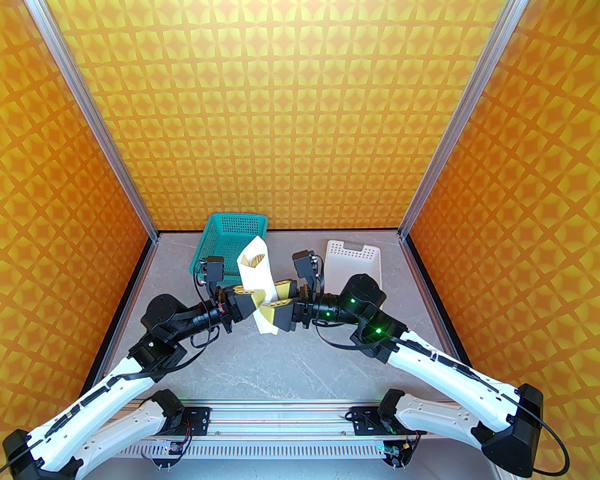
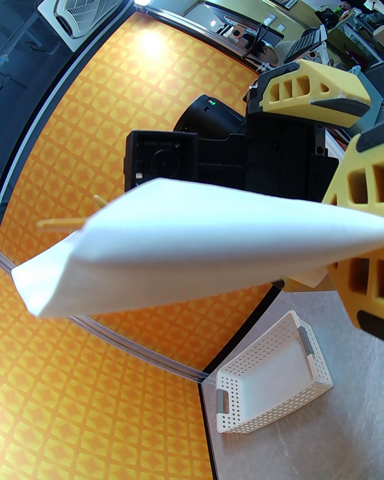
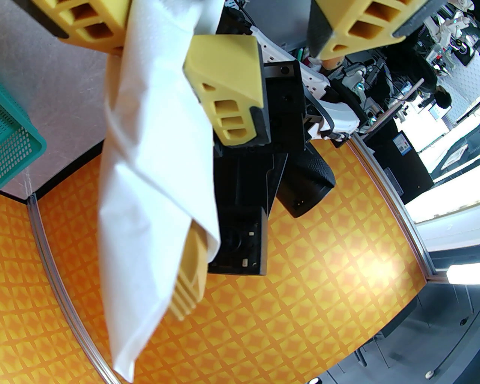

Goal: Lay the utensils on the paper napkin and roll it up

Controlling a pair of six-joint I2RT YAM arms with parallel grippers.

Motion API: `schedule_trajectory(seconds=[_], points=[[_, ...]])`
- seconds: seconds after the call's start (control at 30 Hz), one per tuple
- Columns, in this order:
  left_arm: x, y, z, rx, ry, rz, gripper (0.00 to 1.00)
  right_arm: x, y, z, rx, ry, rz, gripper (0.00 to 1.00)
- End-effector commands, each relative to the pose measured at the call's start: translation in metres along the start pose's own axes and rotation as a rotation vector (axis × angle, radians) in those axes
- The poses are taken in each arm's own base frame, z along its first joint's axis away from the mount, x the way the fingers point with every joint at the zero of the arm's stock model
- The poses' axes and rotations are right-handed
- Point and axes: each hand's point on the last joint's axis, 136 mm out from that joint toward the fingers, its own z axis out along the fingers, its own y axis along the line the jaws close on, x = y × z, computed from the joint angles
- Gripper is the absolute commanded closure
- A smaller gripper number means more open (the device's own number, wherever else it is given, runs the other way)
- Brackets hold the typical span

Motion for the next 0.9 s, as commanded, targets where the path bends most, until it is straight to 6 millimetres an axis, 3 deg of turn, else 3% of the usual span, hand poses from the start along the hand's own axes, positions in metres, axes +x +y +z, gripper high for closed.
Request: schedule_trajectory(seconds=[0.0,0.23,0.4,0.5,0.57,0.87], points=[[-0.01,-0.005,-0.003,-0.012,-0.033,0.03,1.0,-0.002,0.002,-0.023,0.11,-0.007,-0.096,0.19],[-0.011,-0.006,-0.005,-0.016,-0.036,0.038,1.0,0.003,0.001,-0.057,0.257,0.027,-0.14,0.13],[-0.011,-0.005,-0.006,-0.025,-0.035,0.041,1.0,0.001,0.024,-0.07,0.183,-0.006,-0.161,0.24],[-0.01,-0.004,-0.006,-0.029,-0.032,0.042,1.0,-0.004,0.042,-0.067,0.083,-0.038,-0.157,0.34],[-0.011,-0.004,-0.006,-0.03,-0.034,0.041,1.0,-0.005,0.048,-0.06,0.015,-0.047,-0.136,0.36],[-0.011,-0.004,-0.005,-0.027,-0.037,0.041,1.0,-0.008,0.034,-0.029,-0.038,-0.045,-0.061,0.35]])
